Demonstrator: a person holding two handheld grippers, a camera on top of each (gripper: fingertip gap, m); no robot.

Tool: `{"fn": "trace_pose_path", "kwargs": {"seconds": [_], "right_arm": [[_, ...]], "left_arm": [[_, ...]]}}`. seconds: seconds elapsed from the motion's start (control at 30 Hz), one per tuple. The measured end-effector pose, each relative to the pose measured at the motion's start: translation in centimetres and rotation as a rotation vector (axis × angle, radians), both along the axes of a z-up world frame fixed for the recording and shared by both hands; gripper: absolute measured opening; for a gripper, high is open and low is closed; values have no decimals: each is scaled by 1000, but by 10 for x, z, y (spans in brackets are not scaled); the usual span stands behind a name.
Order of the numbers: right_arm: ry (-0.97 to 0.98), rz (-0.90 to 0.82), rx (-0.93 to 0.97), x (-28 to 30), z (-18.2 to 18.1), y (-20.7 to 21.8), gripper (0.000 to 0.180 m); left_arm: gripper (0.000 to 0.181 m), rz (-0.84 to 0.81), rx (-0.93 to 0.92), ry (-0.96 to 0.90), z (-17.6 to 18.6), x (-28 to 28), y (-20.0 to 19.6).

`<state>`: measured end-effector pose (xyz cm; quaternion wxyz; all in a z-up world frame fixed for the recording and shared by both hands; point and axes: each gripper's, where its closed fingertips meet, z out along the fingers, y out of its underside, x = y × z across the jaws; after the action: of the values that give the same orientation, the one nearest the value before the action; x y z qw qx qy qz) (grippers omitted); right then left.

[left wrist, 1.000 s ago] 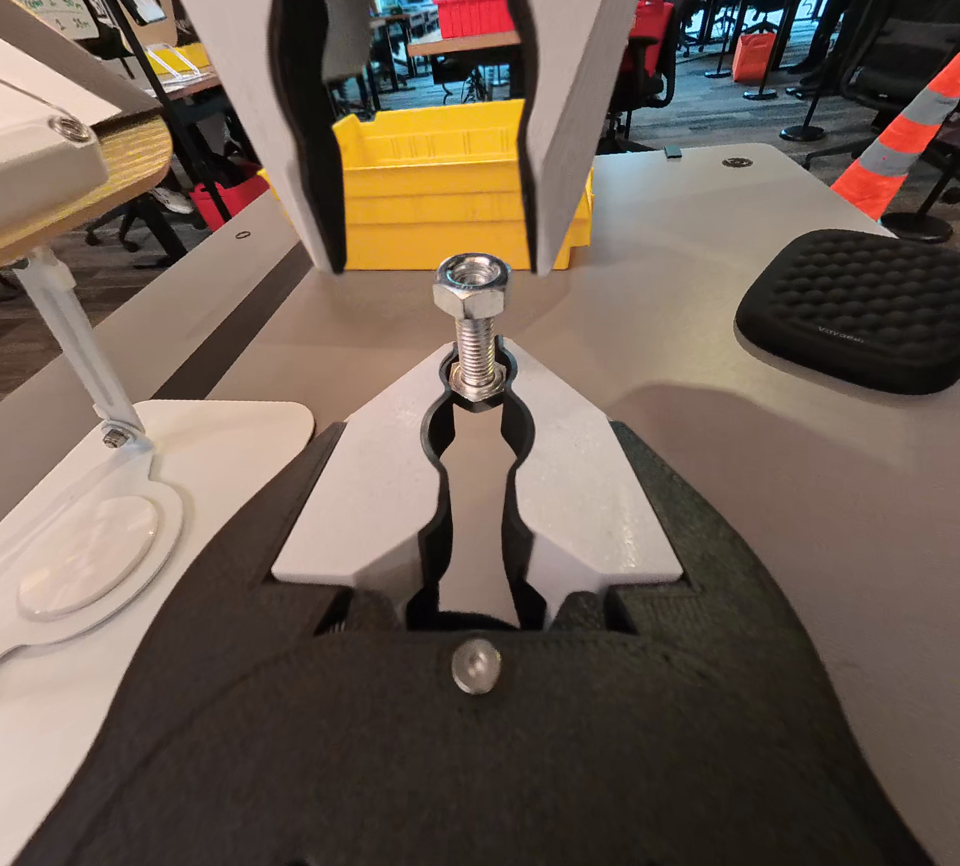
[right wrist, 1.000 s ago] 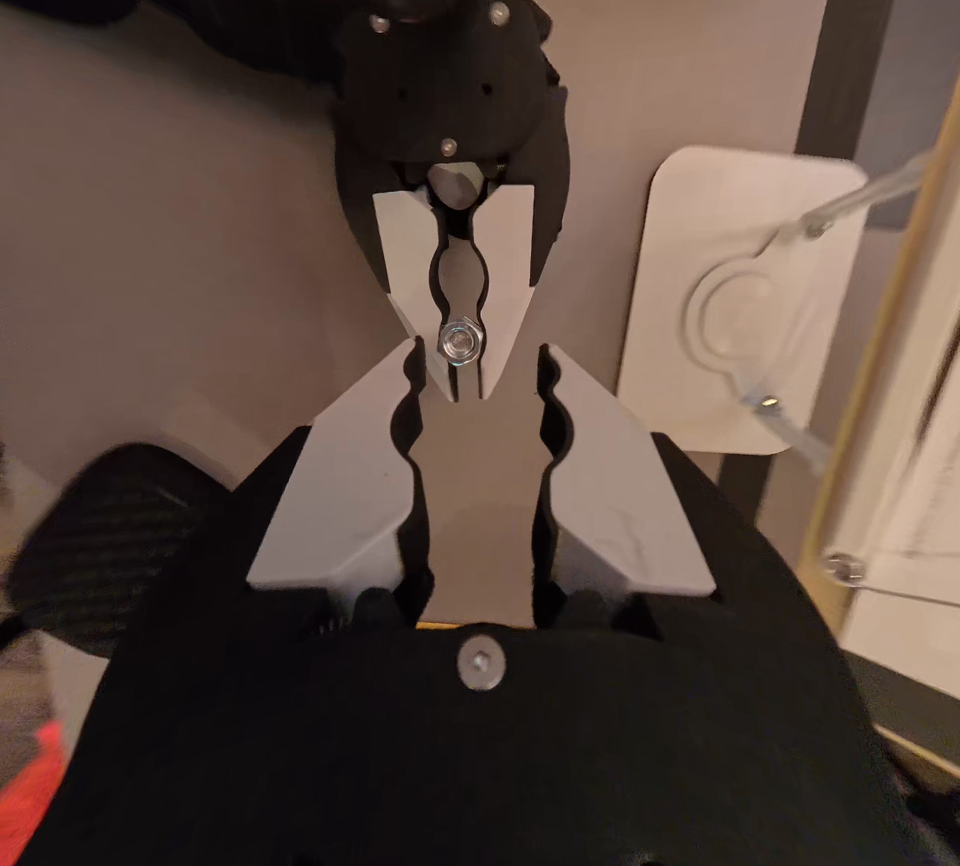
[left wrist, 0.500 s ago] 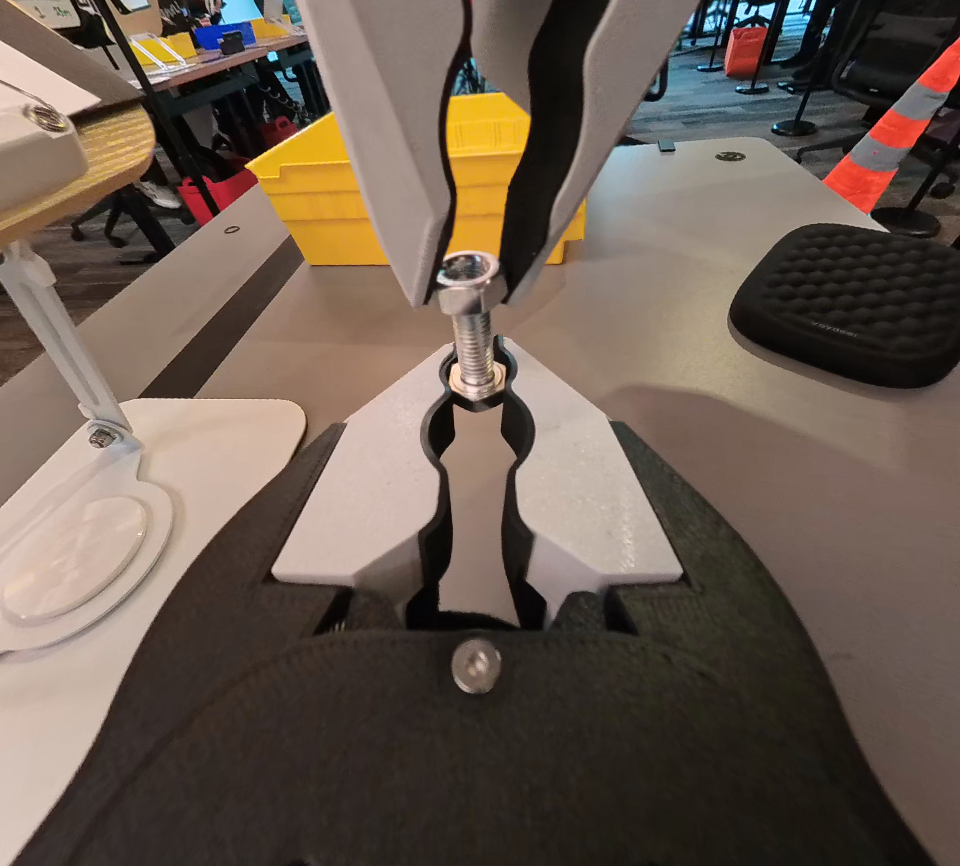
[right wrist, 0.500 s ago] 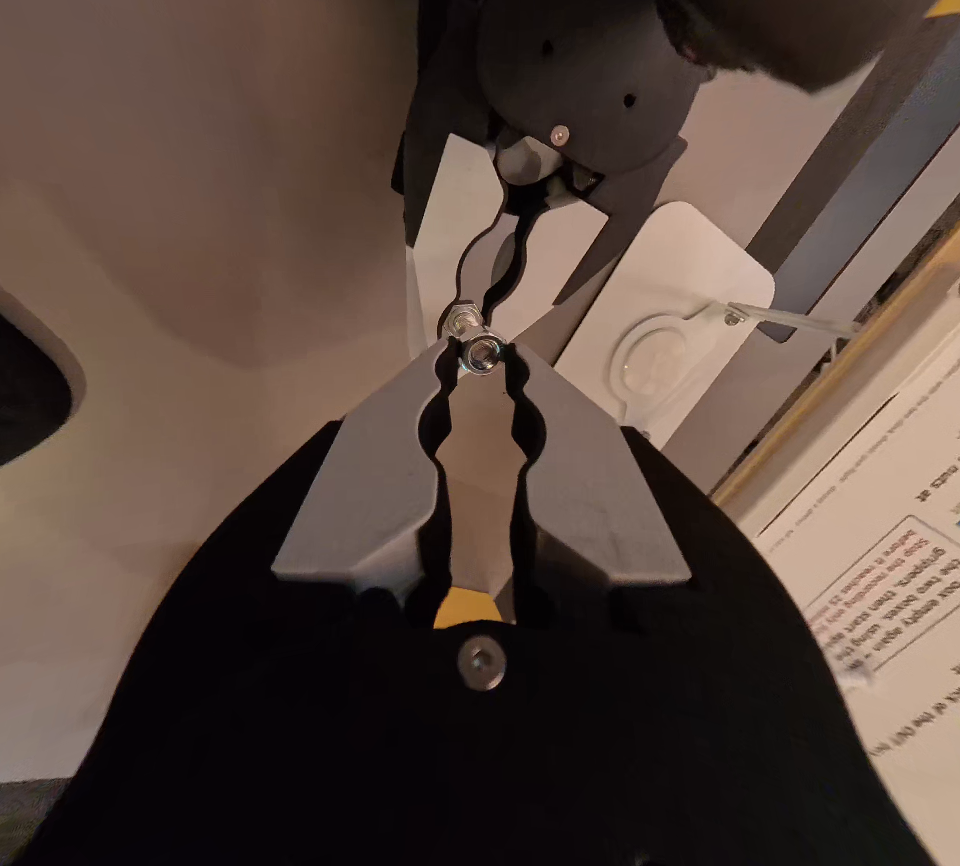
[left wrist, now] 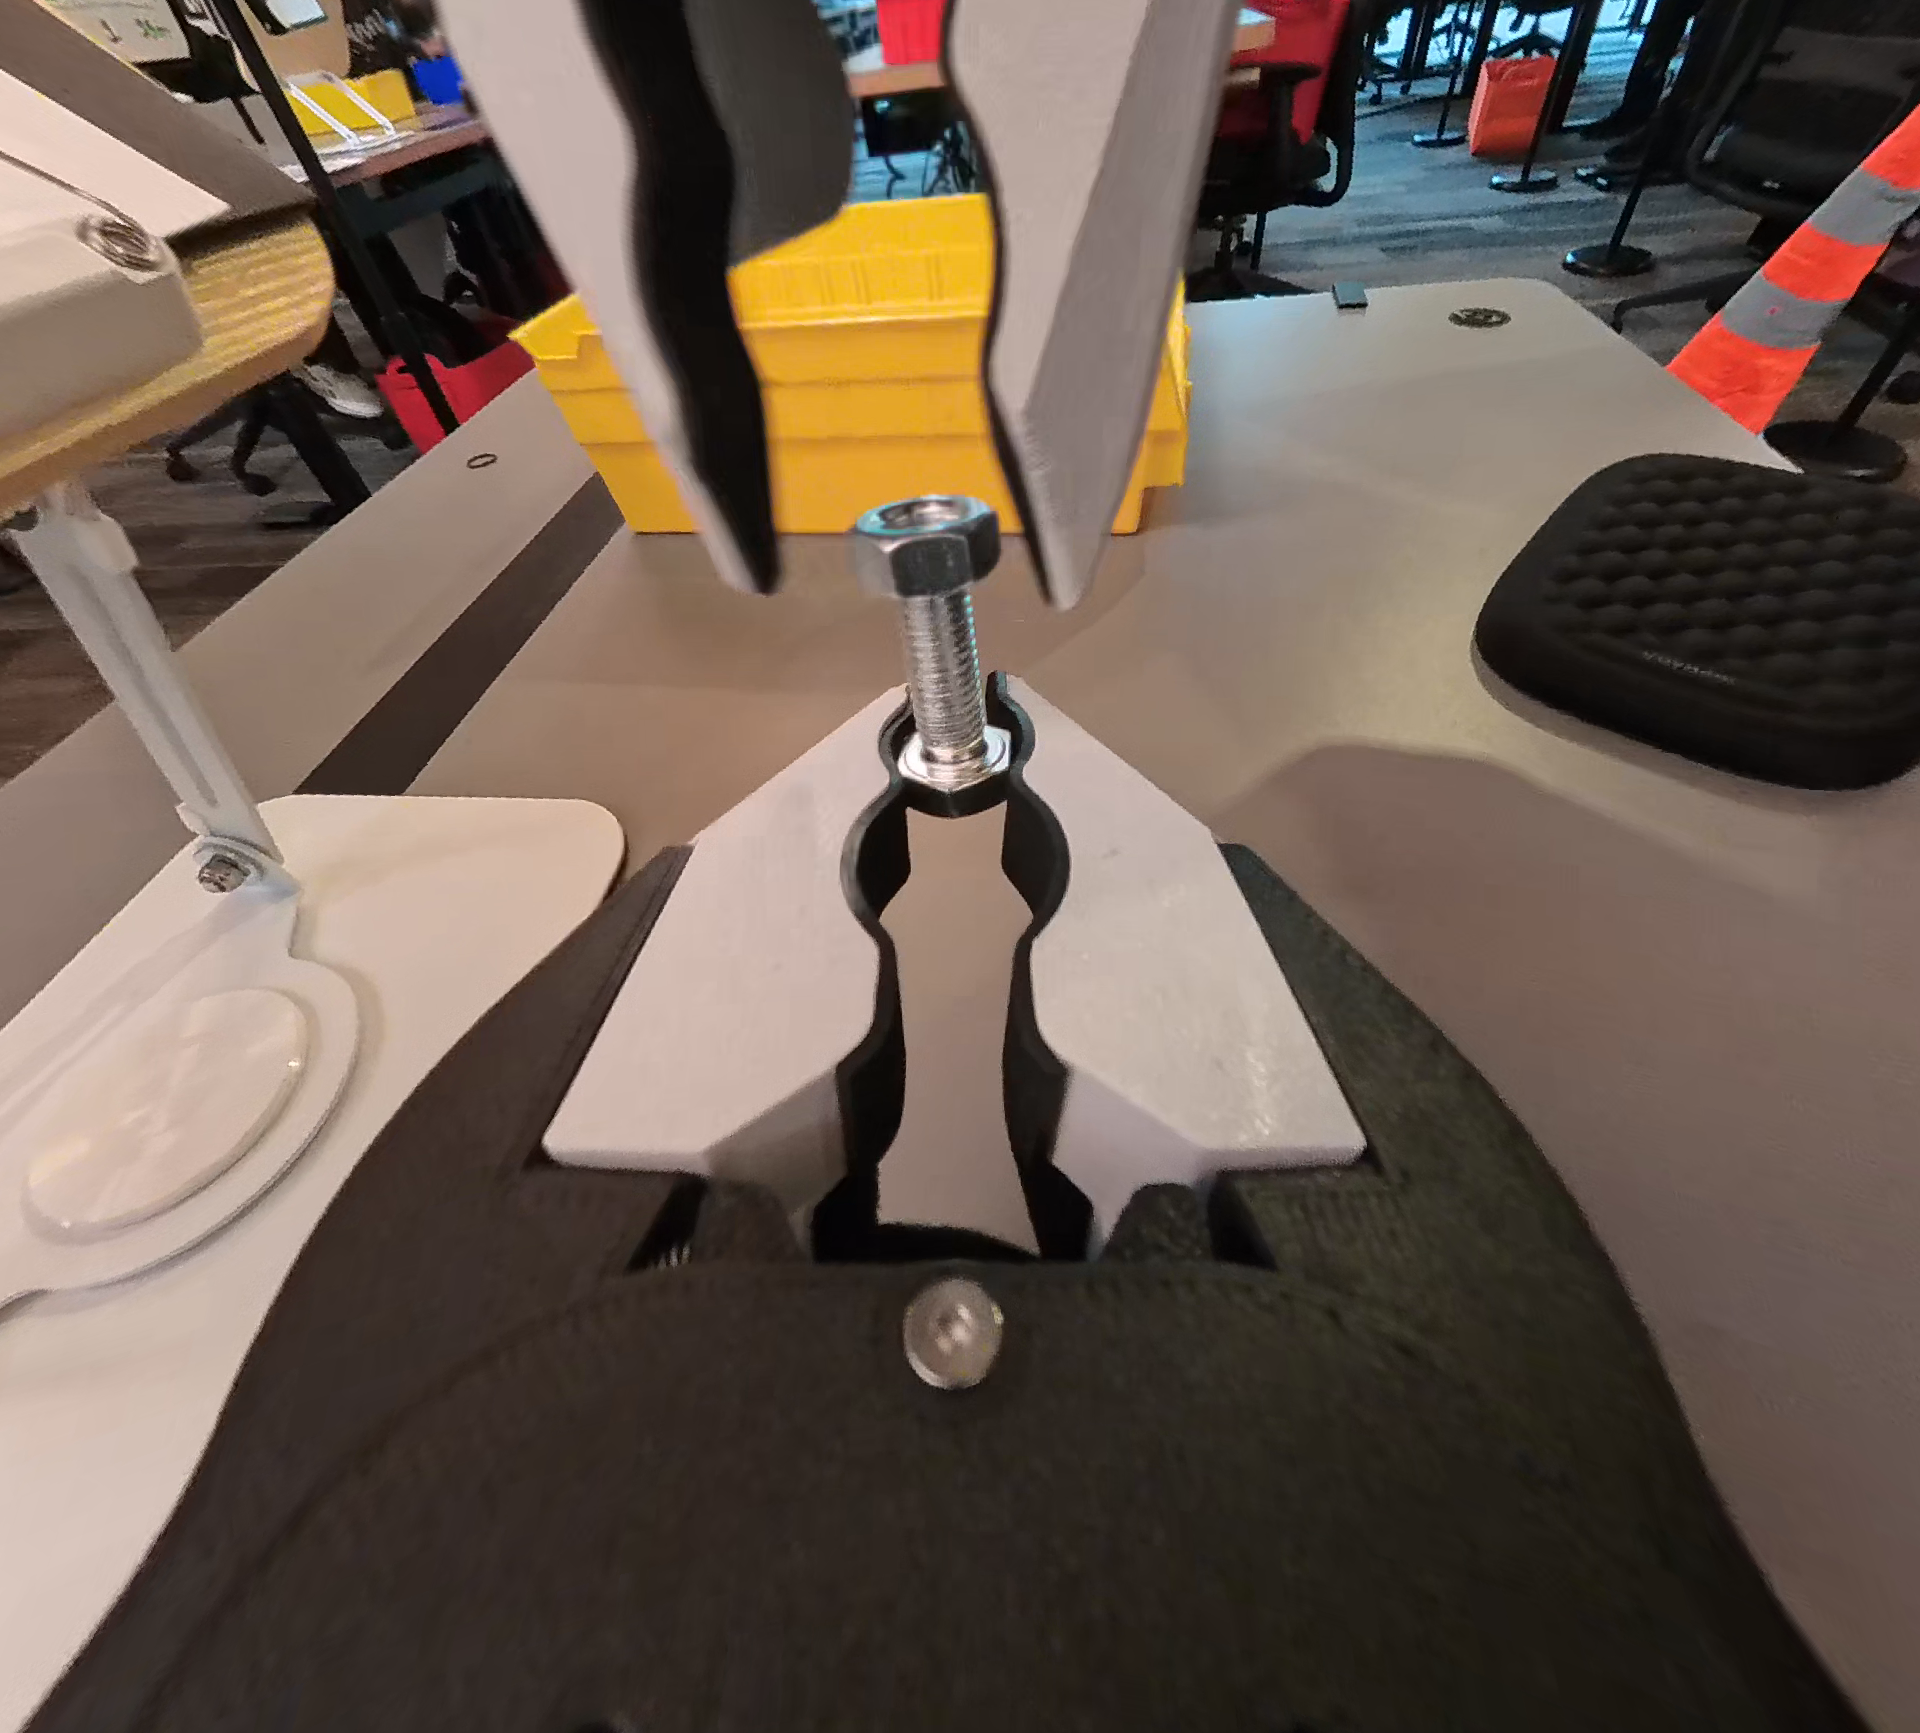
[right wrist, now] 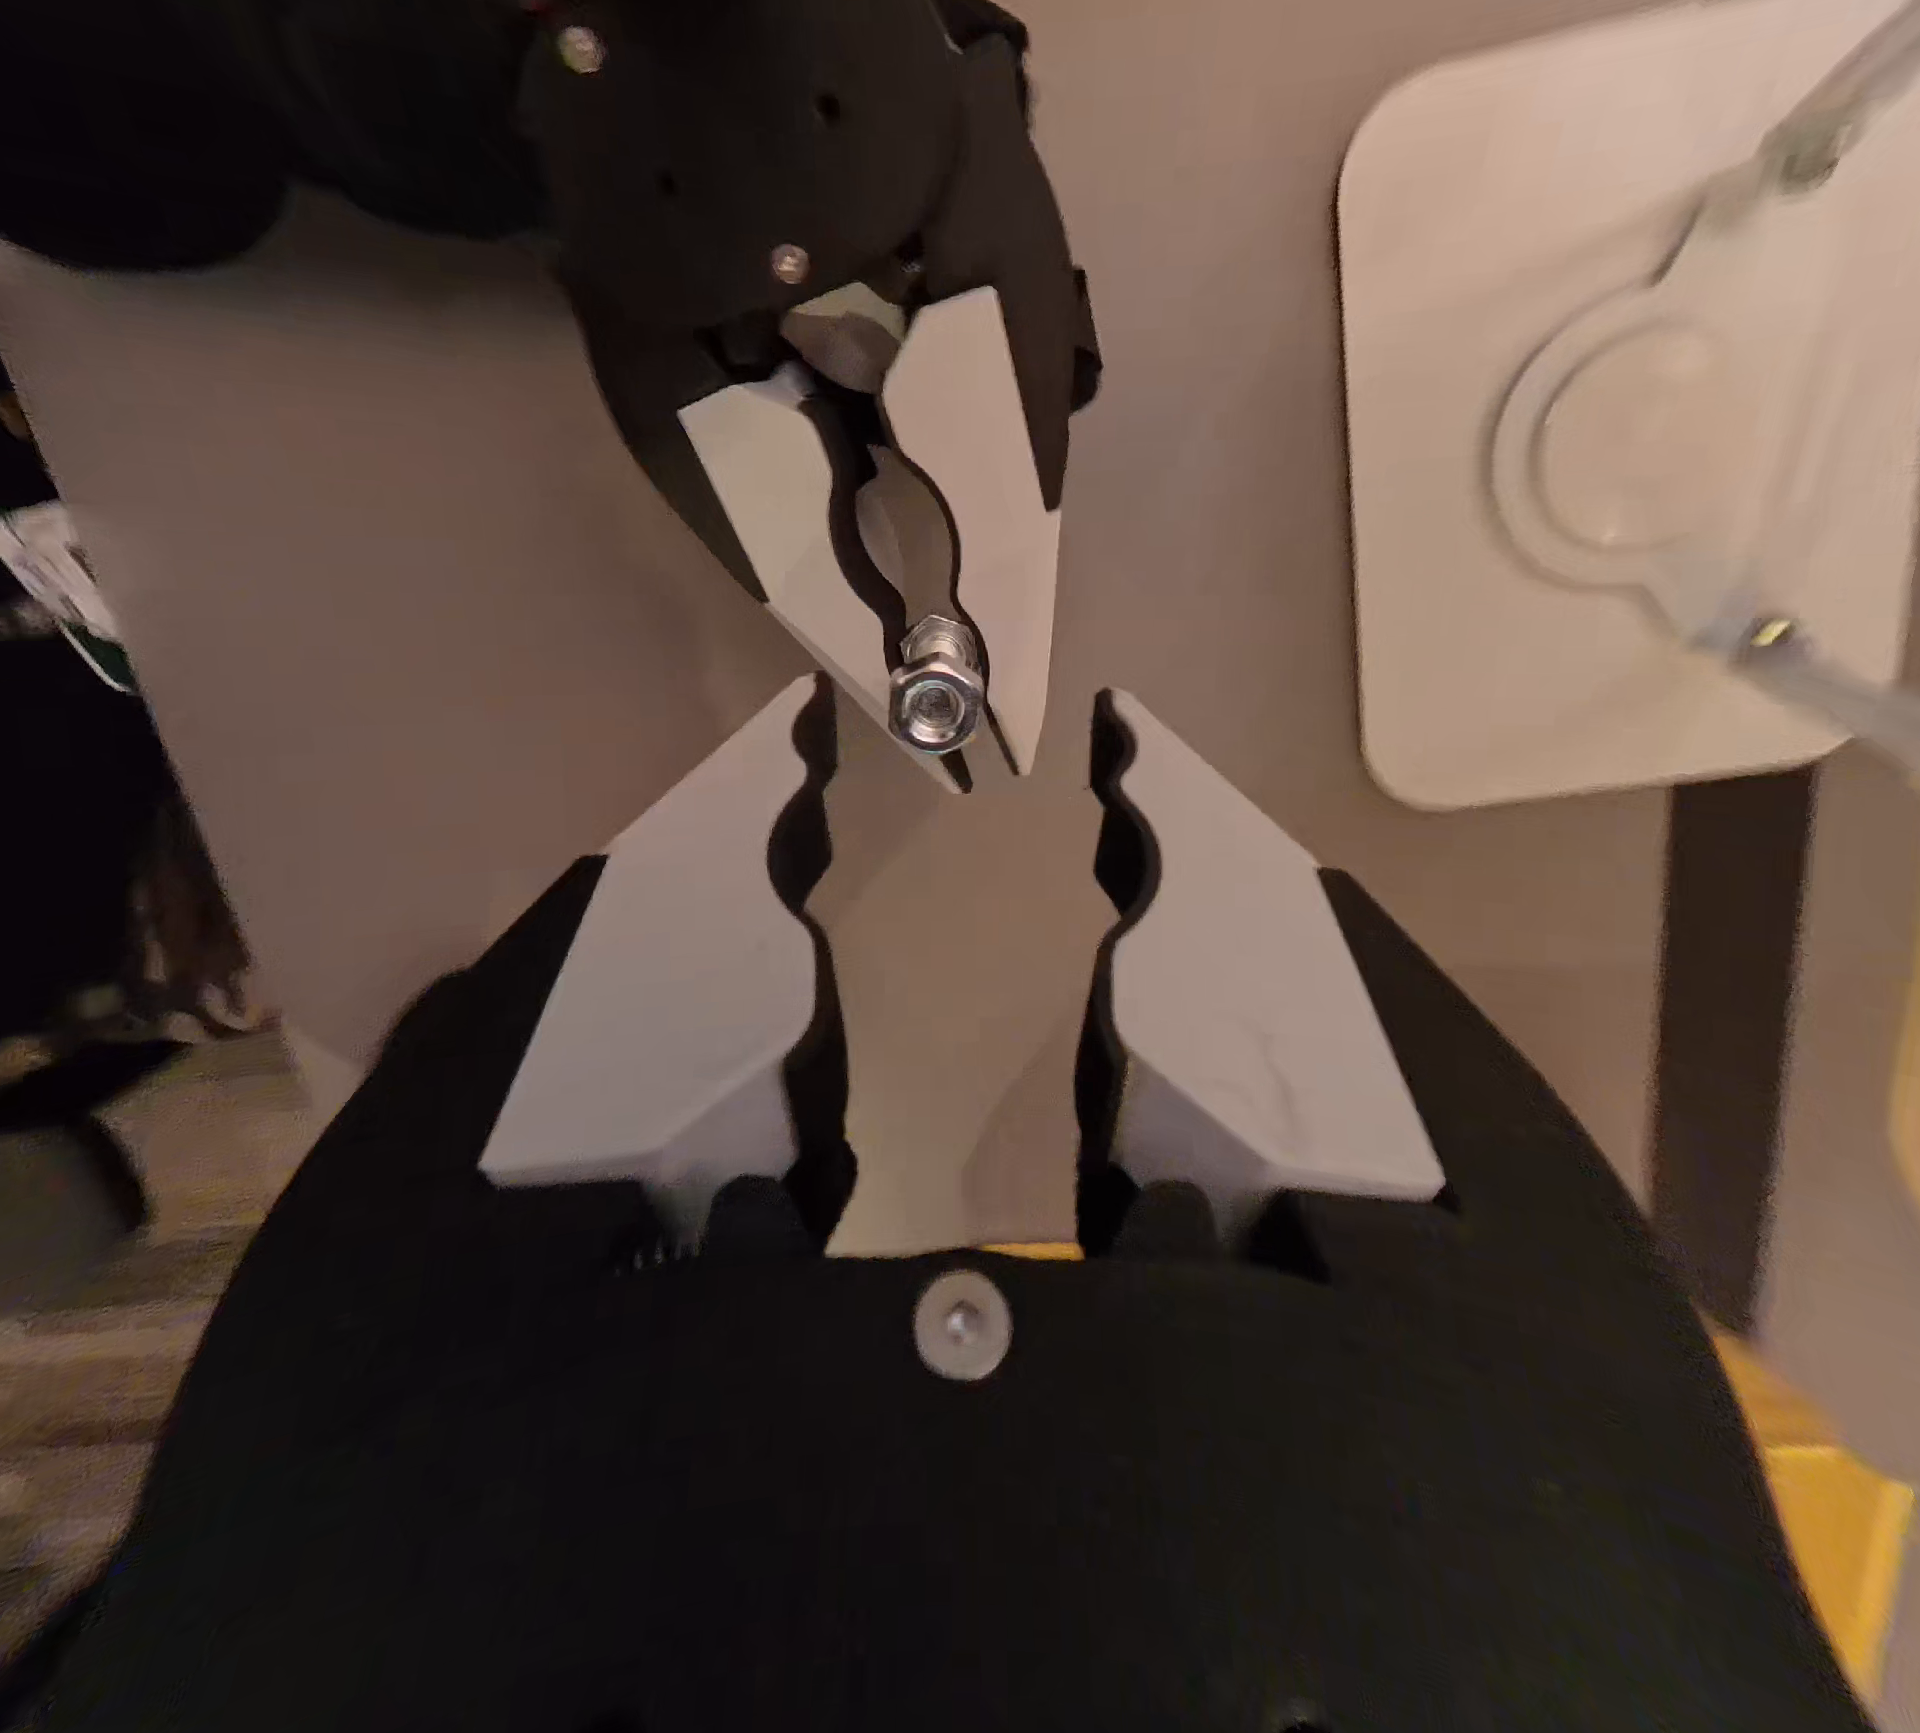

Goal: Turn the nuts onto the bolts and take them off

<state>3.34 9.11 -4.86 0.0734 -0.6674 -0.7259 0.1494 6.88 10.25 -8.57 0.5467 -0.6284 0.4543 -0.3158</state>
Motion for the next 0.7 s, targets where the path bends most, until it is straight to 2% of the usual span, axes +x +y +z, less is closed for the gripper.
{"fn": "trace_pose_path", "kwargs": {"seconds": [0.1,0.2,0.3,0.37,0.47,0.57,0.67,0.7], "right_arm": [[81,252,170,-6,10,-1,45],[15,464,400,-1,6,9,35],[2,623,454,1,2,5,22],[9,654,446,1,0,3,17],[18,643,417,0,0,2,16],[-7,512,336,1,-1,2,16],[-53,173,151,3,-3,2,16],[-59,69,74,3,-3,0,21]], "left_arm": [[10,0,-2,-7,1,-2,0],[10,-4,-3,-13,2,-2,0],[10,-9,-3,-10,1,-1,-1],[10,-8,-1,-14,2,-1,-1],[10,-3,0,-17,3,-3,0],[10,-2,1,-14,3,-2,0],[10,8,0,-11,2,-4,2],[10,10,1,1,0,-3,2]]}}
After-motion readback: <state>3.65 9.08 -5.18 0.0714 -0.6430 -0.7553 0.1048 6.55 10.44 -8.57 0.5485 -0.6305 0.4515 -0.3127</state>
